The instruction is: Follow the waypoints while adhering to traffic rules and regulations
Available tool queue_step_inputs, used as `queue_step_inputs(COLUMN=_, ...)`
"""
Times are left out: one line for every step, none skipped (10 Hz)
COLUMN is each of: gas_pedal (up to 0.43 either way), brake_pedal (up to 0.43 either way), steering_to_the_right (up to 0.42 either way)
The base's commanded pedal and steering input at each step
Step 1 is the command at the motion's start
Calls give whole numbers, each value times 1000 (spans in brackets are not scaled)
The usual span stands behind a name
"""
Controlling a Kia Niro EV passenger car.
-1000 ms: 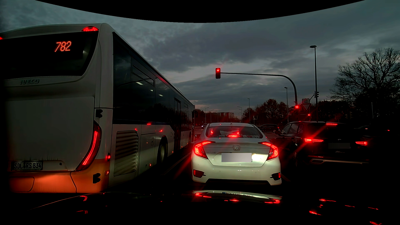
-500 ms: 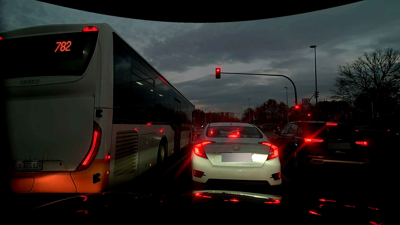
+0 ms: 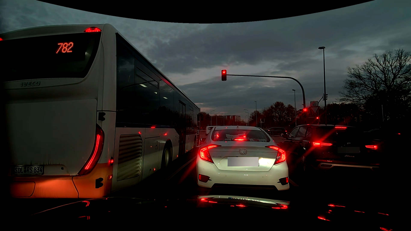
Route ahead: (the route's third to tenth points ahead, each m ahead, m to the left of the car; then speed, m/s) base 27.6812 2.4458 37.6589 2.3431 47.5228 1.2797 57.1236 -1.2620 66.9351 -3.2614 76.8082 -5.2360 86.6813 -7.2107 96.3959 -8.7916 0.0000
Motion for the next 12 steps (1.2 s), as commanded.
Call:
queue_step_inputs(gas_pedal=0, brake_pedal=366, steering_to_the_right=14)
queue_step_inputs(gas_pedal=0, brake_pedal=366, steering_to_the_right=14)
queue_step_inputs(gas_pedal=0, brake_pedal=360, steering_to_the_right=14)
queue_step_inputs(gas_pedal=0, brake_pedal=366, steering_to_the_right=14)
queue_step_inputs(gas_pedal=0, brake_pedal=366, steering_to_the_right=14)
queue_step_inputs(gas_pedal=0, brake_pedal=366, steering_to_the_right=14)
queue_step_inputs(gas_pedal=0, brake_pedal=366, steering_to_the_right=14)
queue_step_inputs(gas_pedal=0, brake_pedal=366, steering_to_the_right=14)
queue_step_inputs(gas_pedal=0, brake_pedal=366, steering_to_the_right=14)
queue_step_inputs(gas_pedal=0, brake_pedal=366, steering_to_the_right=14)
queue_step_inputs(gas_pedal=0, brake_pedal=366, steering_to_the_right=14)
queue_step_inputs(gas_pedal=0, brake_pedal=366, steering_to_the_right=14)
